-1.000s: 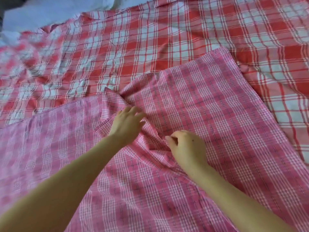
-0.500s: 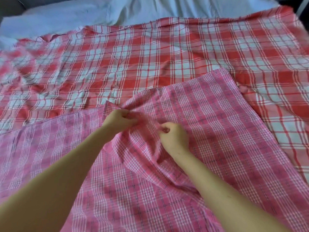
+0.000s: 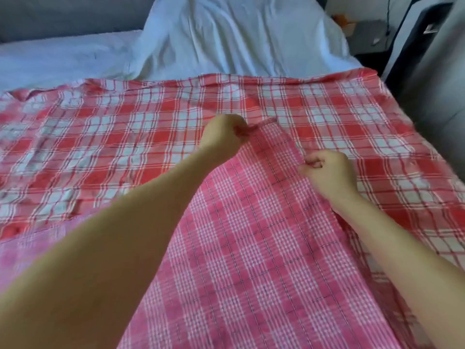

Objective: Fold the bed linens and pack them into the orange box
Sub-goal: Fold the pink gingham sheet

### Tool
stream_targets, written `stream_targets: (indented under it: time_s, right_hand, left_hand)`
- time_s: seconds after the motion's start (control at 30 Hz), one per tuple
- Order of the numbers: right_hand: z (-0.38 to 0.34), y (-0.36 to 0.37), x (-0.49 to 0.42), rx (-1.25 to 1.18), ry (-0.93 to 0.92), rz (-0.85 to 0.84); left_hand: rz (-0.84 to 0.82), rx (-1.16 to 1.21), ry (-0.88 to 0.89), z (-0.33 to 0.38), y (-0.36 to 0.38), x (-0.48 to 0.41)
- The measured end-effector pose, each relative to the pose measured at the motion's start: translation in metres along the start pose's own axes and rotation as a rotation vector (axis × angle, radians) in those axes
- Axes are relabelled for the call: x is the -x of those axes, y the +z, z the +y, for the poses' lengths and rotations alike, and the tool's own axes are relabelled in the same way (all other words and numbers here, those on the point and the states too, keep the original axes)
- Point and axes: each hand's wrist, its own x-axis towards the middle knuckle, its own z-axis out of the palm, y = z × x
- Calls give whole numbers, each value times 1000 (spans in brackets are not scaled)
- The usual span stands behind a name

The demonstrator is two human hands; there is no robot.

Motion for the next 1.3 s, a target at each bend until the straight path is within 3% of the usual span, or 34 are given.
stream_targets:
  time_s: [0.1, 0.27, 0.47, 0.63, 0.8, 0.97, 1.13, 1.3]
  right_hand:
    - [22, 4, -15, 16, 35, -18]
    - [55, 14, -35, 113, 61, -63]
    - [79, 19, -47, 141, 50, 43]
    - [107, 41, -52, 297, 27, -29]
    - [123, 57, -63, 348, 37, -23]
    - [125, 57, -64, 393, 14, -7]
    - [119, 43, -48, 529, -118, 103]
    - [123, 25, 2, 432, -256, 336]
  left_hand:
    - [-57, -107, 18, 6, 27, -19]
    - [-220, -95, -45, 2, 78, -39]
    - [-20, 44, -65, 6, 121, -56]
    - [-172, -271, -127, -11, 156, -67]
    - [-127, -390, -111, -19, 172, -69]
    - [-242, -438, -118, -9, 169, -75]
    - [-163, -318, -55, 2, 160, -63]
    - [-139, -245, 96, 22, 137, -24]
